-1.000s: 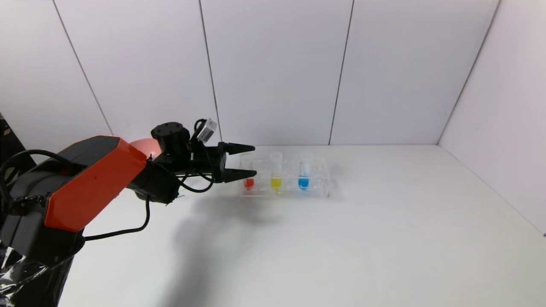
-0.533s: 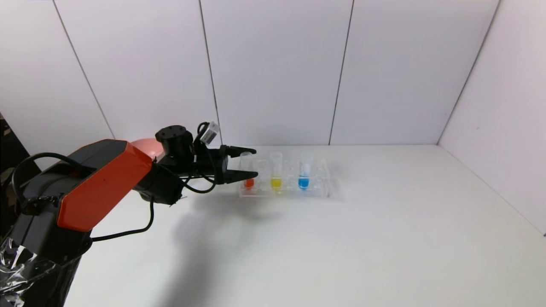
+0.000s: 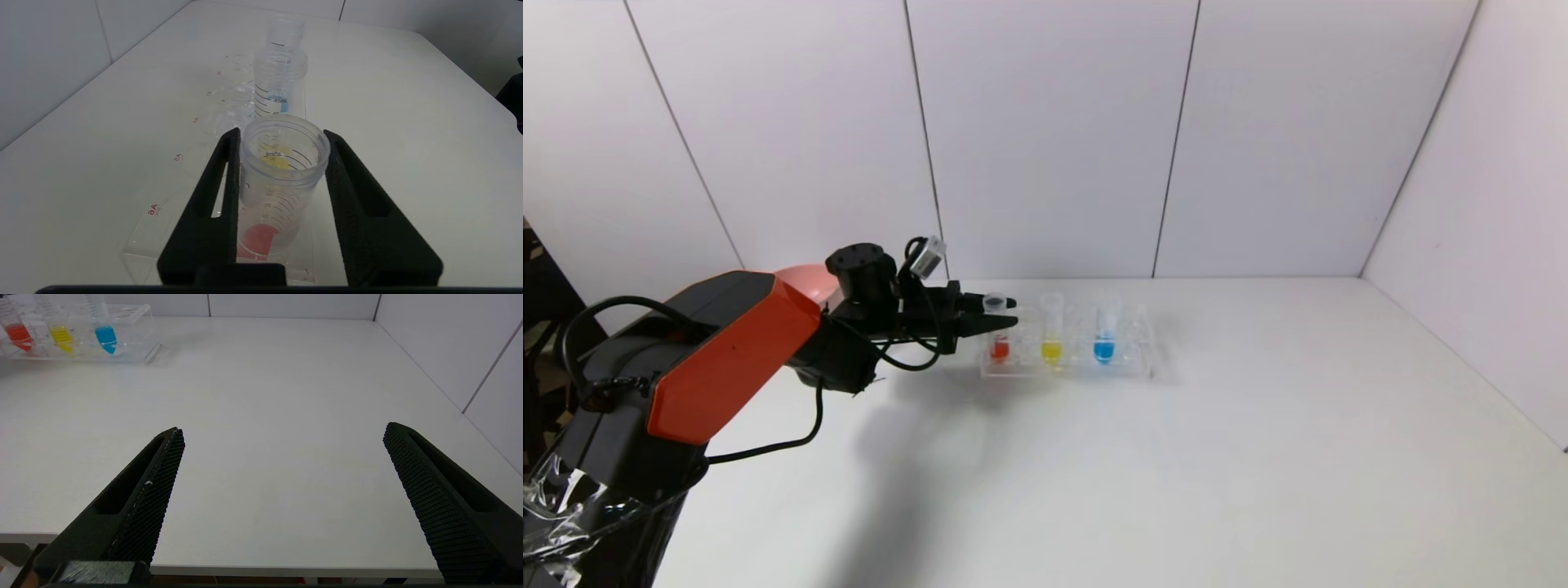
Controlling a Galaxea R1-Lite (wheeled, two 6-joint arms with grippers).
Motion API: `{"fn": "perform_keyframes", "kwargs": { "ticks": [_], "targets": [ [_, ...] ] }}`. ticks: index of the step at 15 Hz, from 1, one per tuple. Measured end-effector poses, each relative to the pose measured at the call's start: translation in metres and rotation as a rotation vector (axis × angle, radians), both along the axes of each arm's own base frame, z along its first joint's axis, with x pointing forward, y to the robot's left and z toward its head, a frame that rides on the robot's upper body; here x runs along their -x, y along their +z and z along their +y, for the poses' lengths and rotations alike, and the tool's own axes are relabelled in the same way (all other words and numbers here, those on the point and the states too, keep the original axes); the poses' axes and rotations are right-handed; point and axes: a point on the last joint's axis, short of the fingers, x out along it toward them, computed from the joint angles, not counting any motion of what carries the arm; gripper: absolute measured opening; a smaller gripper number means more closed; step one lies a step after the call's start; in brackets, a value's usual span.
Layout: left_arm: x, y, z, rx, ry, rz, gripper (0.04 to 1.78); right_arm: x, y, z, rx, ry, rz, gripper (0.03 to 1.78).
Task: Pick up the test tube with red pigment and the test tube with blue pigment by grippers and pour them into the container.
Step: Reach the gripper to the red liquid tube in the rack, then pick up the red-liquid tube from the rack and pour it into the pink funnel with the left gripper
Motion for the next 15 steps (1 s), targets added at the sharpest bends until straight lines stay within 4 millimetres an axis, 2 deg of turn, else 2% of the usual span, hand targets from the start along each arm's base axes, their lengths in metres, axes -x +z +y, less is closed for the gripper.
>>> {"fn": "perform_keyframes", "kwargs": {
  "ticks": [1,2,11,15],
  "targets": [
    [-0.0001,0.0001,0.0003,0.0,0.002,-0.002,0.51,0.0,0.0,0.0,0.0,0.0,0.0,1.77],
    [-0.0002,0.0002,0.0003,0.0,0.003,-0.002,0.47,0.0,0.0,0.0,0.0,0.001,0.0,1.77],
    [0.0008,0.0006,0.0,0.0,0.0,0.0,0.47,0.0,0.0,0.0,0.0,0.0,0.0,1.77],
    [0.0024,0.0069,0.0003,0.002,-0.002,-0.009,0.47,0.0,0.0,0.0,0.0,0.0,0.0,1.77]
  ]
}}
